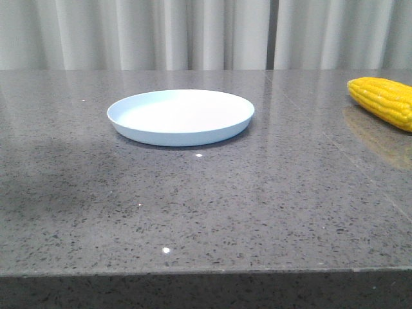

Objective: Place corn on plate with both arms
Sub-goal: 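Lower the right gripper onto the yellow corn cob and close it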

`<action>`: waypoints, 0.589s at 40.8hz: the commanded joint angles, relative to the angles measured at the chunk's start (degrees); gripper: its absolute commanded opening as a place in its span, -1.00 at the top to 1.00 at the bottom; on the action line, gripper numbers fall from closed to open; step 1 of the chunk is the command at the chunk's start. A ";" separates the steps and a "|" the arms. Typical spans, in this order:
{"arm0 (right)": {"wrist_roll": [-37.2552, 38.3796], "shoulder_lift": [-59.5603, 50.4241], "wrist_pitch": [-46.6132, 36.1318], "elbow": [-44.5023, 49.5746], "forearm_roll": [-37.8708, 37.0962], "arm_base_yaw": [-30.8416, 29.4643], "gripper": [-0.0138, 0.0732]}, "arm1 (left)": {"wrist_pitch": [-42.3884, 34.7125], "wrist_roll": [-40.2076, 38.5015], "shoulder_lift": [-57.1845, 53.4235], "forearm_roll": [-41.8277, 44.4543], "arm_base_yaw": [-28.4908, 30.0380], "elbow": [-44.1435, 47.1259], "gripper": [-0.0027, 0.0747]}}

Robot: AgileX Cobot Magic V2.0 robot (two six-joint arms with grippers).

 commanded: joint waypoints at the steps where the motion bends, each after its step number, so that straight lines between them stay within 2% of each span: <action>1: -0.33 0.02 -4.17 -1.70 0.07 -0.05 -0.56 | -3.11 0.06 -6.08 1.23 -1.10 1.75 -0.21; 12: -0.33 0.02 -4.35 -1.70 0.07 -0.05 -0.56 | -2.84 0.06 -15.67 1.80 -1.10 7.42 -0.21; 21: -0.33 1.16 -5.29 -2.34 -0.22 -0.05 -0.56 | -2.93 0.06 -17.01 1.80 -1.10 7.53 -0.21; 24: -0.33 2.71 -3.26 -4.85 -0.22 0.16 -0.56 | -2.93 0.06 -17.01 1.80 -1.10 7.53 -0.21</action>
